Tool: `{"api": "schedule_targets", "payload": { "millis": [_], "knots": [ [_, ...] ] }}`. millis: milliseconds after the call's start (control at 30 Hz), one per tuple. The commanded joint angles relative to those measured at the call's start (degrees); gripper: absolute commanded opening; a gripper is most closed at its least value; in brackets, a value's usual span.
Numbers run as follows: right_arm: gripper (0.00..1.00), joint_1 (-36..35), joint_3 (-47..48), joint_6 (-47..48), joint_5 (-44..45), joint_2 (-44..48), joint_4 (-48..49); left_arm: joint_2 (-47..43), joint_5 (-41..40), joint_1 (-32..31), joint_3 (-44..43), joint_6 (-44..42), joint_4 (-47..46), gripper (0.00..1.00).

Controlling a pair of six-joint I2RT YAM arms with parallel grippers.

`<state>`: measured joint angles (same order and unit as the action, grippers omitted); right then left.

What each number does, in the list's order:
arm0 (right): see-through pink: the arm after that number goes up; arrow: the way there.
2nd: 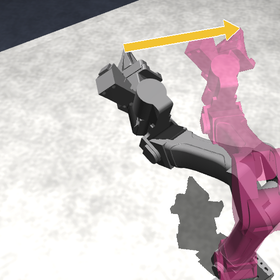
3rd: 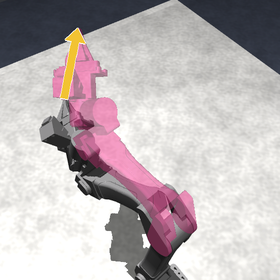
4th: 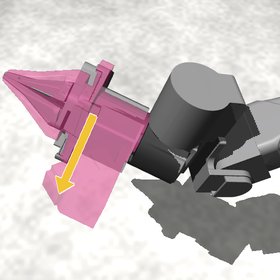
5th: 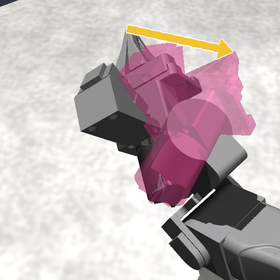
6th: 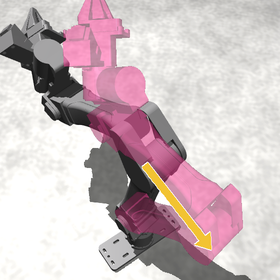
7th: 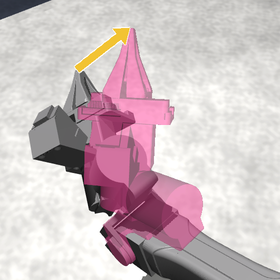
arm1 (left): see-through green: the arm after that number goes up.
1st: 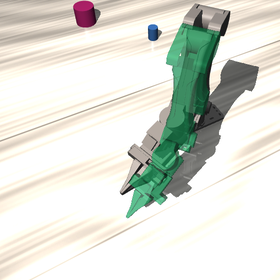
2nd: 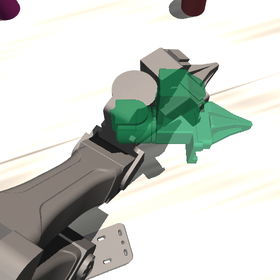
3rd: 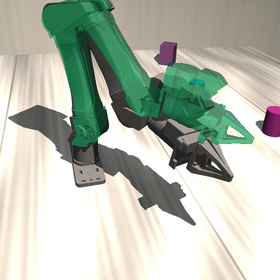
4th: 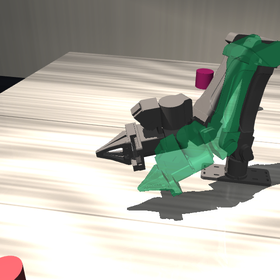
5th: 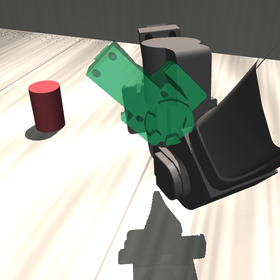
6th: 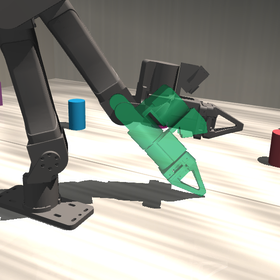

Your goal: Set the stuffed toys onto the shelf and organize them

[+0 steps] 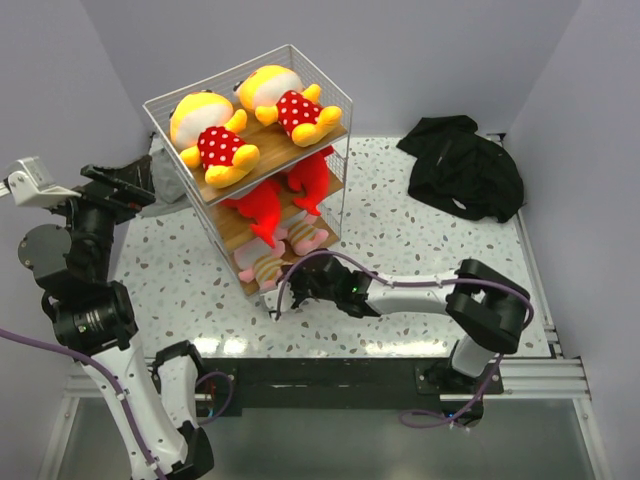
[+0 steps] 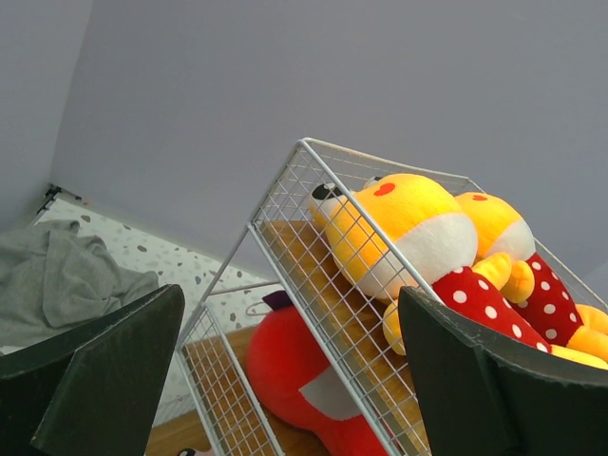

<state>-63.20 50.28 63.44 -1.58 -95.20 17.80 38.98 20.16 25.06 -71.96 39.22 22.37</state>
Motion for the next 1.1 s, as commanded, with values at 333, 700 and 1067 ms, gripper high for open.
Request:
{"api": "schedule_targets", "payload": {
  "millis": [333, 700, 1067],
  "knots": [
    [0.11, 0.09, 5.0, 1.69, 3.16, -9.29, 15.77, -2.24, -3.29, 0.16, 3.24, 0.68, -1.54, 1.0],
    [0.41, 0.18, 5.89, 1.95, 7.21, -11.95, 22.27, -1.54, -1.53, 0.08, 3.23, 2.61, -3.21, 1.0],
    [0.68, 0.09, -1.94, -12.44, 1.76, 7.37, 12.19, 2.76, 2.5, 0.16, -5.63, -5.73, -4.26, 1.0]
  ]
}}
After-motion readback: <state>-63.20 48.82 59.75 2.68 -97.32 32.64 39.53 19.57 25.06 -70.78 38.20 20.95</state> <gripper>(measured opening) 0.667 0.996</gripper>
